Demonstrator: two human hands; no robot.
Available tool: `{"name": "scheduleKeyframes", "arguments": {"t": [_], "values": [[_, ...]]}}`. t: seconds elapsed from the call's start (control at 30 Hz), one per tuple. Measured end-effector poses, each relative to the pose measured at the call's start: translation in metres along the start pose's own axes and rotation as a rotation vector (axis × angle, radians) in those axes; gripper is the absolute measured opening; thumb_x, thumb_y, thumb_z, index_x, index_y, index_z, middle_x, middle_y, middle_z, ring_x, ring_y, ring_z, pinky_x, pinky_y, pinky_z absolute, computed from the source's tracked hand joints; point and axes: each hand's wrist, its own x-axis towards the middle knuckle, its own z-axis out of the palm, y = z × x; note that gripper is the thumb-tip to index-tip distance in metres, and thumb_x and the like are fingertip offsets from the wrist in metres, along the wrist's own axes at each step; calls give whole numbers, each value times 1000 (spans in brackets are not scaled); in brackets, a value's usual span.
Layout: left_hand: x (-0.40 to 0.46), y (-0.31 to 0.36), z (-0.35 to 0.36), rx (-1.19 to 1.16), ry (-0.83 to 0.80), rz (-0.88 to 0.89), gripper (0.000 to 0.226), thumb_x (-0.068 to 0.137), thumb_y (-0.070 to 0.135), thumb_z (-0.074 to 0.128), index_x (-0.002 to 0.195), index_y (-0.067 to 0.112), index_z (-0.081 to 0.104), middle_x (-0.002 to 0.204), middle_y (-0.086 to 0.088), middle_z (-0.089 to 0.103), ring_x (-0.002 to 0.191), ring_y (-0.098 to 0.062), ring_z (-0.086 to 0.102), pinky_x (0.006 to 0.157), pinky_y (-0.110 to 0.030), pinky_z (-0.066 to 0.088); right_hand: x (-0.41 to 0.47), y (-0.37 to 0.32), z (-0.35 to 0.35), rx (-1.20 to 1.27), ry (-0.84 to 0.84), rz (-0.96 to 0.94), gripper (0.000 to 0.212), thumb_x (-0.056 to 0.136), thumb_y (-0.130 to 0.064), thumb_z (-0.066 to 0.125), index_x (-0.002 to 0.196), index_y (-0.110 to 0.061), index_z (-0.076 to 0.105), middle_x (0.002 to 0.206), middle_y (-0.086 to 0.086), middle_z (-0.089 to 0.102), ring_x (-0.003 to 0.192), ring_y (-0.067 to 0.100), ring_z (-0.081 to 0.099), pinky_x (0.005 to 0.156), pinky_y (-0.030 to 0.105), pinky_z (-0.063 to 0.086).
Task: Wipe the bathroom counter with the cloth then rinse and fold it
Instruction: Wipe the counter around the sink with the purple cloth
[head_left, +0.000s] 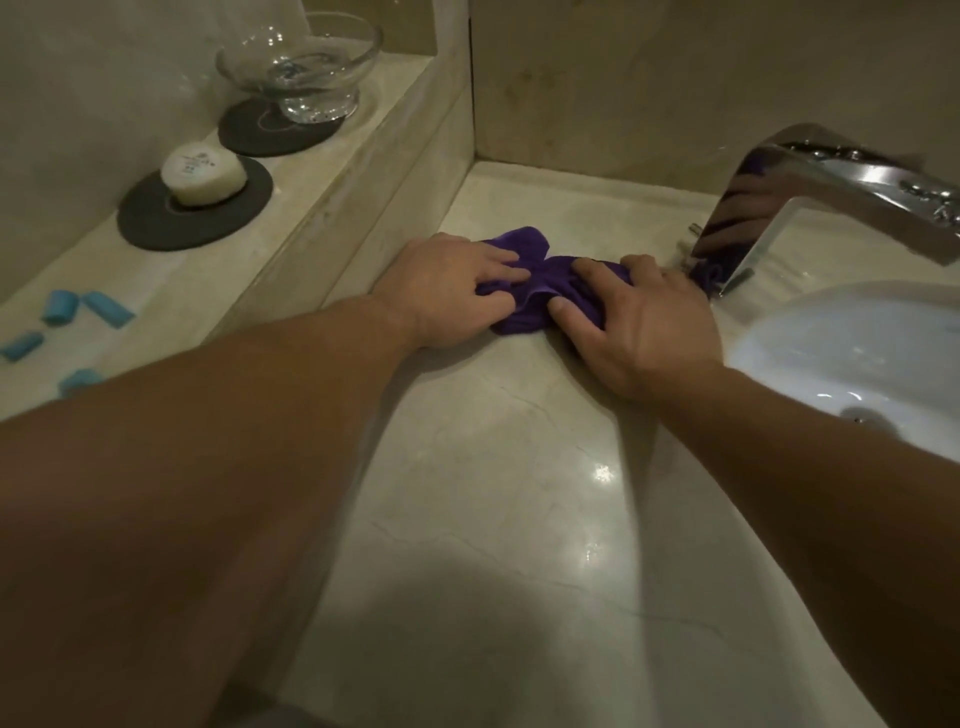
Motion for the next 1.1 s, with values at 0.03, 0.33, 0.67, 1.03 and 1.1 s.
{"name": "scheduleKeyframes", "arguments": {"t": [0.03, 0.33, 0.67, 1.03, 1.1], "values": [[-4, 1, 0, -7, -8, -7, 60, 79, 52, 38, 134, 42, 60, 147, 20, 51, 137, -10, 43, 116, -34, 31, -5, -1, 0, 6, 0, 7, 69, 93, -75, 20, 150, -39, 33, 145, 12, 46, 128, 38, 46, 111, 49, 34], [-35, 11, -14, -146, -164, -76, 43, 94, 28, 55, 136, 36, 60, 153, 18, 43, 141, -8, 40, 119, -28, 26, -47, -20, -2, 31, -19, 40, 63, 96, -70, 24, 149, -38, 33, 145, 11, 45, 129, 36, 44, 113, 51, 31], [-77, 18, -18, -173, -231, -90, 44, 93, 24, 52, 134, 36, 62, 153, 17, 43, 140, -8, 40, 113, -21, 24, -94, -40, 3, 56, 0, 67, 61, 95, -71, 25, 147, -40, 36, 144, 9, 45, 131, 34, 41, 116, 50, 28], [-122, 31, -23, -155, -256, -134, 42, 94, 19, 50, 131, 33, 64, 153, 17, 44, 143, -11, 37, 119, -28, 22, -144, -59, 6, 84, -8, 56, 61, 95, -71, 25, 145, -39, 37, 144, 10, 45, 132, 35, 40, 117, 54, 25], [-130, 34, -23, -161, -245, -146, 42, 93, 18, 50, 130, 32, 66, 152, 16, 45, 142, -11, 38, 120, -28, 22, -149, -61, 6, 89, -10, 49, 61, 95, -71, 24, 145, -39, 37, 144, 10, 45, 132, 35, 40, 117, 54, 25]]}}
